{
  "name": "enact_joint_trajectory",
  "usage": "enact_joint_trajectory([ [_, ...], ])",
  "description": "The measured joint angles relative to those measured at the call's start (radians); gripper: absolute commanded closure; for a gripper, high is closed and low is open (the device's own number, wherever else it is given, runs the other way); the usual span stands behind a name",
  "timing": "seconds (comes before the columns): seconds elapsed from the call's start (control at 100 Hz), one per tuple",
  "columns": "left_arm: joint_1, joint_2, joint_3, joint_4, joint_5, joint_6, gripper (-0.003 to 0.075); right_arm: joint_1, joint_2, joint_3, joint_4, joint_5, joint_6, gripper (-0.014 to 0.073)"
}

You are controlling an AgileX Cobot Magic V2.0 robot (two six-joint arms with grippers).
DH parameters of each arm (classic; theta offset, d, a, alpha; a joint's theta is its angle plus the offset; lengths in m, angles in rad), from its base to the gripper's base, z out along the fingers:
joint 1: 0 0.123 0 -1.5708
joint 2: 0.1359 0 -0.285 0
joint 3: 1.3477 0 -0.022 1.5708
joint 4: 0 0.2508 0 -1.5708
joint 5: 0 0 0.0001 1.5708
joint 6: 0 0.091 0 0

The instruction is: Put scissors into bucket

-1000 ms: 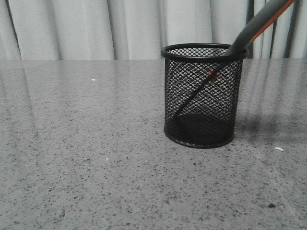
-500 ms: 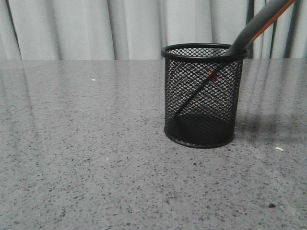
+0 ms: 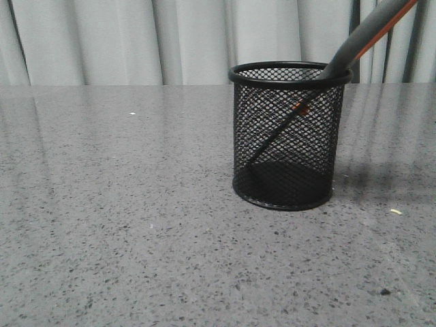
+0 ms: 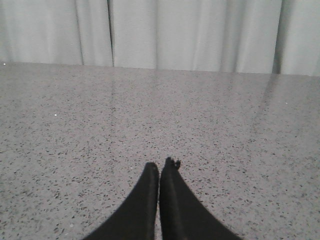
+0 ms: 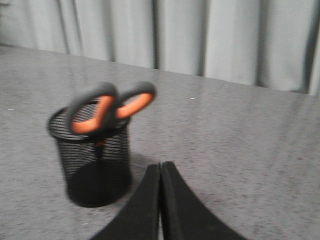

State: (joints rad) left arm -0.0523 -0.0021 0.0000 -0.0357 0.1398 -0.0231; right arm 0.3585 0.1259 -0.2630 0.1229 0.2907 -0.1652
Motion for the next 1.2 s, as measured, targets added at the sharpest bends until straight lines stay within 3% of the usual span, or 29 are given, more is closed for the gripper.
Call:
enact_joint_trajectory([
  [0.19, 0.000, 0.000, 0.000, 0.000, 0.000, 0.000, 0.0740, -0.179, -0.025, 0.126, -0.025, -0.125, 0.000, 0.0659],
  [0.33, 0.000, 0.000, 0.000, 0.000, 0.000, 0.000, 0.0740, -0.243, -0.085, 0.232, -0.025, -0.192, 0.000, 0.0659],
  [1.2, 0.000, 0.000, 0.000, 0.000, 0.000, 0.000, 0.0740, -0.257, -0.136, 0.277, -0.076, -0.140, 0.000, 0.0659],
])
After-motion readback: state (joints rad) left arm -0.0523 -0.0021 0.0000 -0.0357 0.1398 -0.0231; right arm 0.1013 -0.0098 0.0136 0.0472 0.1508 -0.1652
